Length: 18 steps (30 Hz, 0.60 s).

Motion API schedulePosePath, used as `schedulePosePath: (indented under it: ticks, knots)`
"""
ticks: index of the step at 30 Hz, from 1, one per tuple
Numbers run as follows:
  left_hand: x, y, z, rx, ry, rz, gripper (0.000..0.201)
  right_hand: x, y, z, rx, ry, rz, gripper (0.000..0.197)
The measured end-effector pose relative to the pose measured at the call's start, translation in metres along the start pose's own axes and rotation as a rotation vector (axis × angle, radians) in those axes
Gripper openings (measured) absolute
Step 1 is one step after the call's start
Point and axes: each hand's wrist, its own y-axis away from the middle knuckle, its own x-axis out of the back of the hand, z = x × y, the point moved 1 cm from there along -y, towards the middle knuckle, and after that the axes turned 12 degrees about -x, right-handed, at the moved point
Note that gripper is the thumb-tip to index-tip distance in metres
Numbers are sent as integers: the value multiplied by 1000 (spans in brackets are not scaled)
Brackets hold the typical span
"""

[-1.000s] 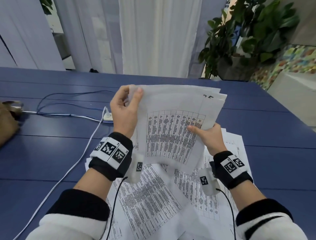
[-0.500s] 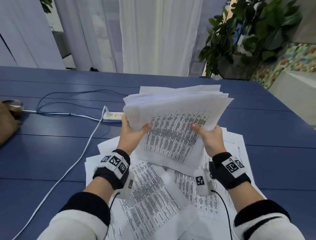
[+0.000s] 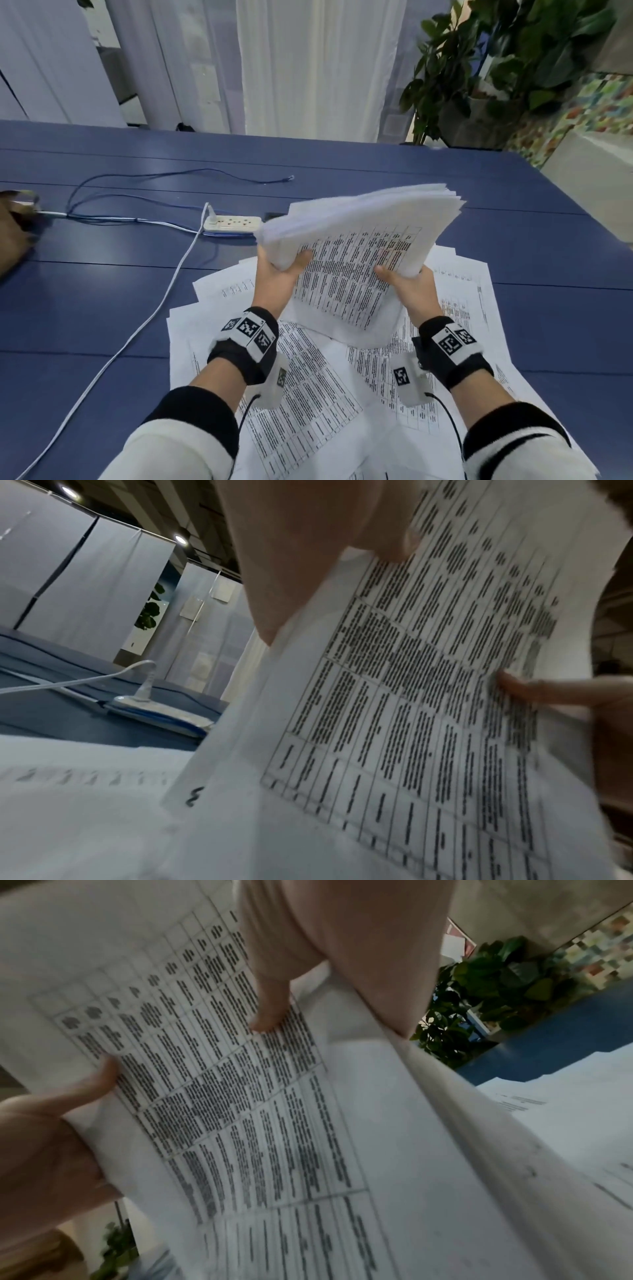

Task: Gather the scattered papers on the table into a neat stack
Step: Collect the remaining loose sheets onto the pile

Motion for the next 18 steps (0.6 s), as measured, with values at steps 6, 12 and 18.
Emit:
schedulePosePath:
  ticks: [6,12,18]
  knots:
    - [-9,-13,38,-126,19,109,13,-1,2,-29,103,-92,64,20]
    - [-4,-4,18,-103,-3,139,41,-6,0,-3,27,10,-12,28]
    - [5,9,-10,100,-149,48,53,-13,-4,18,-111,31,-48,29]
